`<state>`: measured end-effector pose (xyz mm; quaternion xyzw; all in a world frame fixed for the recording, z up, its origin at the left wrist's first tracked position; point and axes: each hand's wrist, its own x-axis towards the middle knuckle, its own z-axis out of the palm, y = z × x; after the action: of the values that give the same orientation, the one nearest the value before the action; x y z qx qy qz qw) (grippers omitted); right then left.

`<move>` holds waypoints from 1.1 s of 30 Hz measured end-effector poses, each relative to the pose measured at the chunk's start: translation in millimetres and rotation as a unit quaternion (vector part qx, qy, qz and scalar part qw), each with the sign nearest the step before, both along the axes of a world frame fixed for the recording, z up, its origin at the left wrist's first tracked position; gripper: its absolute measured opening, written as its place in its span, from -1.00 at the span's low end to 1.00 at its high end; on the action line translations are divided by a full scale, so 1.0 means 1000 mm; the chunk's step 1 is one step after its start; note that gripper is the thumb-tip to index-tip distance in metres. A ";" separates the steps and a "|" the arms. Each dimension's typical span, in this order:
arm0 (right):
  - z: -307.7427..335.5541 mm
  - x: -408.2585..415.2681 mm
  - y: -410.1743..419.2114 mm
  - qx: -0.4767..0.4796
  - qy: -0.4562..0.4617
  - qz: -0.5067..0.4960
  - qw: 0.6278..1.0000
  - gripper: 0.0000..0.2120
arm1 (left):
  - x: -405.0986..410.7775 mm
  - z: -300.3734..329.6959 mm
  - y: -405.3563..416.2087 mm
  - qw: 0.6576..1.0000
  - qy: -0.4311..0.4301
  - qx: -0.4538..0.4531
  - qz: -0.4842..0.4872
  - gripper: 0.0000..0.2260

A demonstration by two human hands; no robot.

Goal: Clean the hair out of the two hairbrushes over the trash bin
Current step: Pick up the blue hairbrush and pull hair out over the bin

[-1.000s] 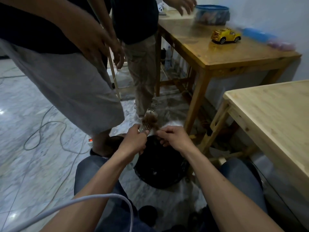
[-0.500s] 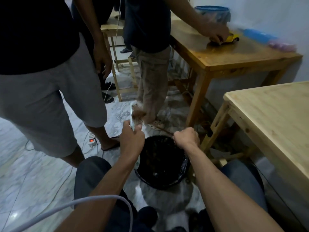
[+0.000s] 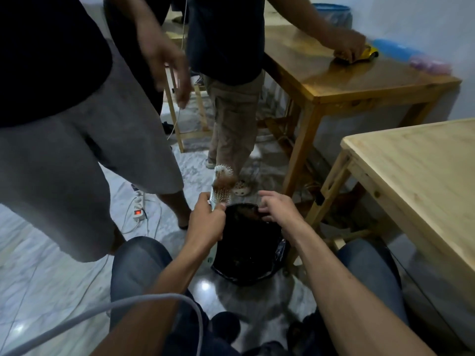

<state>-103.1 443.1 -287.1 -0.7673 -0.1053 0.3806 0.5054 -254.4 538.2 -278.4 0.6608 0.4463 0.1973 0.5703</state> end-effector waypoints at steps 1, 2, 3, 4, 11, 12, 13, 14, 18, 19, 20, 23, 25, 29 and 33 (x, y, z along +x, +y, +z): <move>0.002 -0.003 0.000 0.041 0.041 0.011 0.998 -0.66 | 0.001 0.001 -0.003 1.000 -0.004 -0.007 -0.010 -0.64; 0.007 -0.007 0.000 0.074 0.071 0.028 0.994 -0.74 | 0.003 0.002 -0.005 1.000 -0.010 -0.011 -0.019 -0.74; 0.008 -0.010 0.000 0.100 0.089 0.048 0.990 -0.77 | 0.005 0.005 -0.008 0.999 -0.016 -0.014 -0.027 -0.86; 0.007 -0.012 0.002 0.122 0.101 0.065 0.985 -0.80 | 0.007 0.008 -0.010 0.999 -0.020 -0.008 -0.037 -0.87; -0.006 -0.016 0.000 0.113 -0.038 0.054 0.991 -0.80 | 0.012 0.001 -0.003 0.997 -0.029 -0.069 0.001 -0.85; -0.005 -0.017 -0.002 0.097 -0.068 0.055 0.991 -0.78 | 0.013 -0.002 -0.003 0.994 -0.040 -0.101 0.017 -0.90; -0.003 -0.019 -0.003 0.082 -0.095 0.051 0.991 -0.76 | 0.015 -0.005 -0.004 0.989 -0.050 -0.134 0.035 -0.92; -0.002 -0.021 -0.003 0.073 -0.115 0.042 0.990 -0.75 | 0.018 -0.008 -0.004 0.984 -0.056 -0.164 0.051 -0.91; 0.004 -0.027 -0.004 0.091 -0.144 0.007 0.985 -0.69 | 0.028 -0.019 -0.004 0.967 -0.053 -0.233 0.085 -0.90; 0.004 -0.026 -0.007 0.104 -0.150 -0.003 0.983 -0.69 | 0.030 -0.020 -0.003 0.964 -0.053 -0.244 0.086 -0.90; 0.005 -0.026 -0.010 0.120 -0.150 -0.015 0.981 -0.70 | 0.032 -0.021 -0.002 0.962 -0.055 -0.253 0.085 -0.90; 0.006 -0.027 -0.014 0.160 -0.163 -0.031 0.973 -0.70 | 0.037 -0.019 -0.002 0.958 -0.061 -0.269 0.078 -0.92; 0.008 -0.026 -0.014 0.161 -0.183 -0.050 0.968 -0.69 | 0.040 -0.021 -0.002 0.959 -0.051 -0.263 0.087 -0.92; 0.010 -0.019 -0.013 0.156 -0.233 -0.067 0.958 -0.67 | 0.034 -0.031 0.004 0.978 -0.016 -0.183 0.098 -0.94; 0.004 -0.008 -0.012 0.028 -0.169 -0.053 0.984 -0.76 | 0.027 -0.028 0.006 0.992 -0.007 -0.110 0.059 -0.82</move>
<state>-110.9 430.9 -283.5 -0.8108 -0.1595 0.2149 0.5206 -227.8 543.8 -306.6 0.5654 0.4991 0.1849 0.6301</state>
